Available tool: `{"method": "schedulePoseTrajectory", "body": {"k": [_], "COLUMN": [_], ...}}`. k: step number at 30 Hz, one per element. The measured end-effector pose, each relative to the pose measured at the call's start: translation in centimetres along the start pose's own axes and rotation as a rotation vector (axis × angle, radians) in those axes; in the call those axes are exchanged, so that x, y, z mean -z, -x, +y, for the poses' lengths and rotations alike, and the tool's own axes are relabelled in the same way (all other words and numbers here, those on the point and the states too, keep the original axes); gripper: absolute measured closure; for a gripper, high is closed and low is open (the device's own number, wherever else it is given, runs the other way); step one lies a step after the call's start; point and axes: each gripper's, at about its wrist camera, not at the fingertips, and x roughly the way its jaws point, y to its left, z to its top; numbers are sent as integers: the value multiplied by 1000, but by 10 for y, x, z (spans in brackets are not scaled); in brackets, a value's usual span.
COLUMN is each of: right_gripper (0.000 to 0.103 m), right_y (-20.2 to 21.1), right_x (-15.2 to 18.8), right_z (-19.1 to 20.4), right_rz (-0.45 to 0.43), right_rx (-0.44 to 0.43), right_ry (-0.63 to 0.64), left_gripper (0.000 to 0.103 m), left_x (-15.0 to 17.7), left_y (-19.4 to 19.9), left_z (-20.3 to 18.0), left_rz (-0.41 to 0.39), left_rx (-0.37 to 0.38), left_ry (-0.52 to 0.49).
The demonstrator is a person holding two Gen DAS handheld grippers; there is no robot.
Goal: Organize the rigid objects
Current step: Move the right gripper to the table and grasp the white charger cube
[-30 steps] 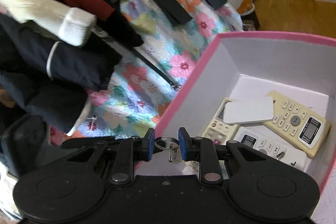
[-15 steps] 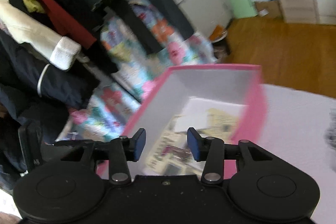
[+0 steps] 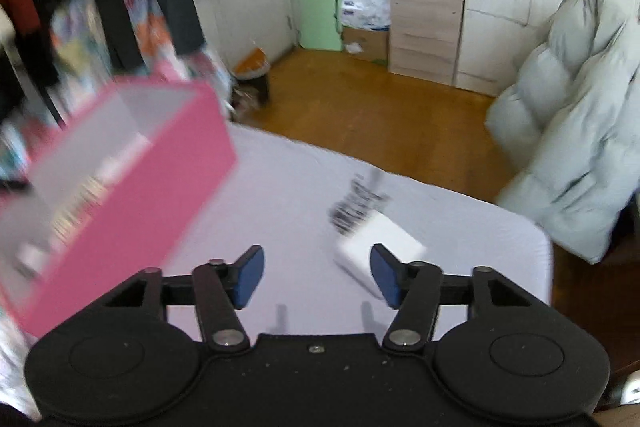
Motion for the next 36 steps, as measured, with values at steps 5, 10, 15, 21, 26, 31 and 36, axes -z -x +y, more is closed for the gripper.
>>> {"method": "schedulePoseTrajectory", "body": {"k": [5,10,15,21,26,31,36], "right_gripper": [35,27,15,27,38,41,42], "right_y": [-35,-65,-86,-96,-92,-75,-59], "right_x": [10,4,-5,-14,-8,-3,1], "right_z": [-16,-14,-29,-48,-35,-24,-9], "right_rz": [78,87,116,115,102,47,36], "right_rx": [70,152,111,-23,2,3,-7], "right_ry": [45,209,295,144,113,71,79], "left_gripper": [98,98,98,98,98,98,98], "left_x": [1,0,-1,-1,0,1,1], "left_y": [0,0,0,-1,0,0,0], "left_z": [-1,-1,-1,-1,-1,-1,-1], "left_rz": [1,6,5,5,7,5,6], "left_rx": [-4,-1,-1,-4,-7,-7,-6], "left_ry": [-5,-8,-7,-7,-9,-8,-6]}}
